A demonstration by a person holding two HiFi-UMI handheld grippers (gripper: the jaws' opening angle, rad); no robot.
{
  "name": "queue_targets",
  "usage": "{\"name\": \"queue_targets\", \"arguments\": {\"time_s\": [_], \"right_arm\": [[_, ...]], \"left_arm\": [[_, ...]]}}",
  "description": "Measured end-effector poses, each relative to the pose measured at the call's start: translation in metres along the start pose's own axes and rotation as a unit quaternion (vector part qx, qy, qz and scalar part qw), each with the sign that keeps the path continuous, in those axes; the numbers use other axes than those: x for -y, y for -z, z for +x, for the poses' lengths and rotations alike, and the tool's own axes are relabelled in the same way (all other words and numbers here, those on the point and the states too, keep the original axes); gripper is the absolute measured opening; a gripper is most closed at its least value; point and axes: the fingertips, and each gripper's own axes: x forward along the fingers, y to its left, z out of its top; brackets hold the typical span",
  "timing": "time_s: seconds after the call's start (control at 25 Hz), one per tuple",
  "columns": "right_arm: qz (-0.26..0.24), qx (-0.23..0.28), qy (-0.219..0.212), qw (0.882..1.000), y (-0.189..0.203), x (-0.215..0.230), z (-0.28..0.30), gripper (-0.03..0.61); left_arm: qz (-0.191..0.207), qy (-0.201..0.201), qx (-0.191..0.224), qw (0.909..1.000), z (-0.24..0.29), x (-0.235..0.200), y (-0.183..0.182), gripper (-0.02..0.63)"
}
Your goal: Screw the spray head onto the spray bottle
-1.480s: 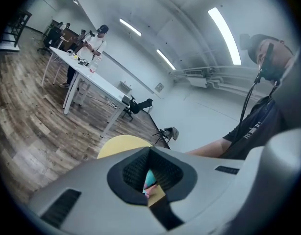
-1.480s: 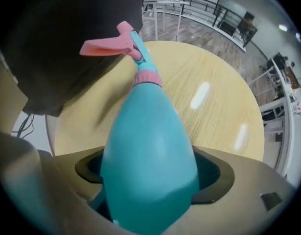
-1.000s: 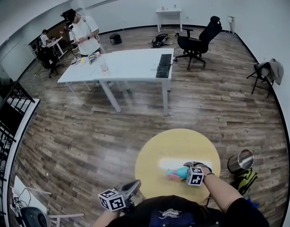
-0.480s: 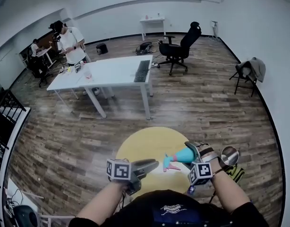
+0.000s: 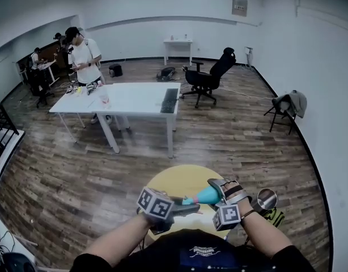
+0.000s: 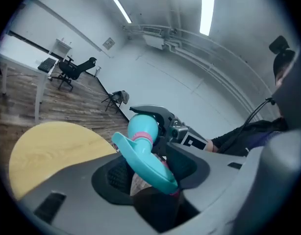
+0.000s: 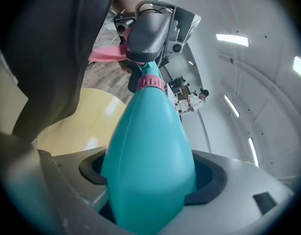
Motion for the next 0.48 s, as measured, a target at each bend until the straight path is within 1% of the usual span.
{"name": "queue_targets", "arguments": {"time_s": [0.16, 0.2, 0.24, 0.28, 0.32, 0.36, 0.4, 0.44, 0.48], "right_arm": [[0.003, 0.000, 0.002, 1.000, -0.023, 0.008, 0.015, 0.430], [0.005, -0.001, 0.000, 1.000, -0.025, 0.008, 0.017, 0.428], [0.008, -0.001, -0.006, 1.000, -0.026, 0.007, 0.019, 0.426], [0.017, 0.001, -0.018, 1.000, -0.025, 0.005, 0.020, 0.426], [0.030, 0.005, -0.036, 0.999, -0.025, 0.001, 0.022, 0.426], [0.050, 0.010, -0.058, 0.997, -0.026, -0.003, 0.023, 0.426], [0.076, 0.018, -0.080, 0.994, -0.027, -0.008, 0.024, 0.426], [0.104, 0.026, -0.098, 0.989, -0.029, -0.012, 0.026, 0.426], [0.128, 0.029, -0.108, 0.985, -0.028, -0.015, 0.027, 0.426]], "left_arm": [[0.047, -0.013, -0.021, 0.9986, -0.023, -0.010, 0.000, 0.235], [0.051, -0.014, -0.021, 0.9984, -0.025, -0.011, 0.000, 0.235], [0.043, -0.012, -0.016, 0.9989, -0.026, -0.011, -0.001, 0.235], [0.021, -0.007, -0.007, 0.9997, -0.027, -0.013, -0.002, 0.235], [-0.016, 0.004, 0.009, 0.9998, -0.028, -0.015, -0.004, 0.240], [-0.064, 0.021, 0.031, 0.9972, -0.031, -0.018, -0.009, 0.248], [-0.115, 0.044, 0.063, 0.9904, -0.036, -0.019, -0.015, 0.267], [-0.160, 0.071, 0.100, 0.9795, -0.044, -0.019, -0.023, 0.286], [-0.194, 0.093, 0.139, 0.9667, -0.055, -0.020, -0.031, 0.312]]}}
